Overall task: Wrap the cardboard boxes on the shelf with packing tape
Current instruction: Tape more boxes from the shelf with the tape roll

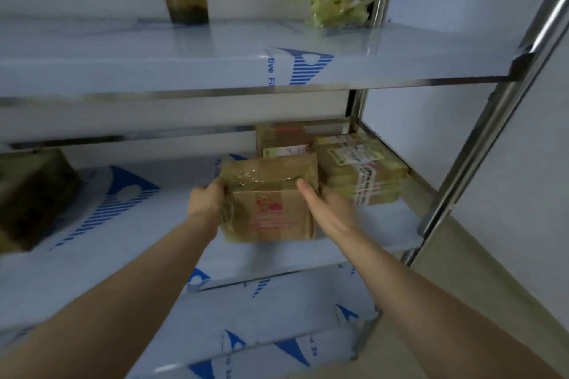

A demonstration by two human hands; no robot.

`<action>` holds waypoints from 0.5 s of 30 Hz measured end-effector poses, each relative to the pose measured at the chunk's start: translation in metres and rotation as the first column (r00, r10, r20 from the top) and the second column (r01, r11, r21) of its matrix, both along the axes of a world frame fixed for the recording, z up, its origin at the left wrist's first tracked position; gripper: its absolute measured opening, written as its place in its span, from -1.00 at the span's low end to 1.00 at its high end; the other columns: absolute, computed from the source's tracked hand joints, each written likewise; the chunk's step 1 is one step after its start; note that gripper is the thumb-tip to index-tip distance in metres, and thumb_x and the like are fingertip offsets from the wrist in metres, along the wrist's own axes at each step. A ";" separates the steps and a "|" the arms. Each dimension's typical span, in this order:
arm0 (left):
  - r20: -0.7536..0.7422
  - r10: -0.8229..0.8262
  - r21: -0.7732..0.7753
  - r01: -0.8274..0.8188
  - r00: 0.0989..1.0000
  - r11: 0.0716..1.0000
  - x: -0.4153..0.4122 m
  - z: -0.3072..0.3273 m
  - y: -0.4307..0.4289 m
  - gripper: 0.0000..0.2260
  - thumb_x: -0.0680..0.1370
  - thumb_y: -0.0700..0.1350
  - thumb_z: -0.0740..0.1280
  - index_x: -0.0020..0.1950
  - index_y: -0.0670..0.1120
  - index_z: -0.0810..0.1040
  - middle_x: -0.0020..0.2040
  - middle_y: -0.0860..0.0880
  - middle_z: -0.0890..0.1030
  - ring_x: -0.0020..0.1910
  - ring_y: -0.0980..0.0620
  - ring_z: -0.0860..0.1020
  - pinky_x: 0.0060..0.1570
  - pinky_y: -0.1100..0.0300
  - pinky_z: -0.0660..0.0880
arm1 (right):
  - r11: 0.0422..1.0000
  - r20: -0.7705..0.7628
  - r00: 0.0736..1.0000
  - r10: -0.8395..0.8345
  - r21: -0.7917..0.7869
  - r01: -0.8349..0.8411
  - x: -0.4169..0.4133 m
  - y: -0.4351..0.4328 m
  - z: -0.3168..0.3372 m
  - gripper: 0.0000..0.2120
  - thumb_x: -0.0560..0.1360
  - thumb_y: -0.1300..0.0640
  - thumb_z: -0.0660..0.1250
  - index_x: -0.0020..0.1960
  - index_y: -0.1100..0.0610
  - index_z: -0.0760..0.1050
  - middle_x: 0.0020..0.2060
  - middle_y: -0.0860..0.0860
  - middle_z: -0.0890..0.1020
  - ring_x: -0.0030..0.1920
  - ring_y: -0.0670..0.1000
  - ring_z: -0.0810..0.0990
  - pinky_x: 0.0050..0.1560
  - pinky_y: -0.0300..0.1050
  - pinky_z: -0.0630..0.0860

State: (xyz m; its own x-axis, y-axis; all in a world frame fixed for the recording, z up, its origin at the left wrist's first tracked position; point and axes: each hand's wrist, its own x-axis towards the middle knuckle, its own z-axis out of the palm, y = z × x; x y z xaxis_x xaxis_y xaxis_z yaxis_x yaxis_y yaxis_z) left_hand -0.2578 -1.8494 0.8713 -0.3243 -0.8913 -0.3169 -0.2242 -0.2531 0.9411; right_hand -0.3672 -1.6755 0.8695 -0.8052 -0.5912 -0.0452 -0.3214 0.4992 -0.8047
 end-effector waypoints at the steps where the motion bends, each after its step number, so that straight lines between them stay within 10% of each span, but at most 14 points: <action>1: 0.008 0.024 0.005 -0.024 1.000 1.000 -0.001 -0.002 0.009 -0.79 0.54 -0.05 0.26 0.04 -0.18 0.44 0.03 -0.21 0.56 0.05 -0.23 0.54 0.15 -0.17 0.50 | 0.999 -0.006 1.000 0.030 0.017 -0.029 -0.007 0.005 -0.001 -0.32 0.47 -0.45 -0.03 0.35 -0.04 0.43 0.20 -0.03 0.59 0.23 0.10 0.51 0.22 -0.01 0.41; 8: 0.028 0.180 -0.004 -0.180 0.983 0.984 0.000 -0.005 0.067 -0.86 0.56 -0.07 0.28 0.08 -0.06 0.44 -0.01 -0.13 0.55 0.01 -0.15 0.54 0.11 -0.11 0.52 | 0.984 0.027 0.984 0.179 -0.006 -0.178 -0.034 0.040 -0.009 -0.26 0.43 -0.50 -0.08 0.20 0.00 0.53 0.02 -0.03 0.65 0.08 0.06 0.59 0.15 0.07 0.51; 15: -0.064 0.164 0.024 -0.162 0.984 0.986 0.005 -0.005 0.102 -0.84 0.52 -0.21 0.24 0.08 -0.15 0.50 -0.14 -0.09 0.52 -0.16 -0.05 0.47 -0.17 0.12 0.42 | 0.973 0.214 0.958 0.193 -0.166 -0.159 -0.039 0.079 -0.022 -0.90 0.53 -0.06 0.28 0.02 -0.09 0.47 -0.14 -0.18 0.59 0.00 -0.03 0.60 0.17 0.06 0.53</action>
State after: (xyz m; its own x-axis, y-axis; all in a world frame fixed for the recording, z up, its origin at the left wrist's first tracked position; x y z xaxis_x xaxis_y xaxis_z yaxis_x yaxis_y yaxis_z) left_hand -0.2529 -1.7473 0.8664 -0.1959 -0.9281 -0.3166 -0.1161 -0.2987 0.9473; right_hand -0.4060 -1.5962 0.8475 -0.6665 -0.7362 -0.1177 -0.1938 0.3235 -0.9262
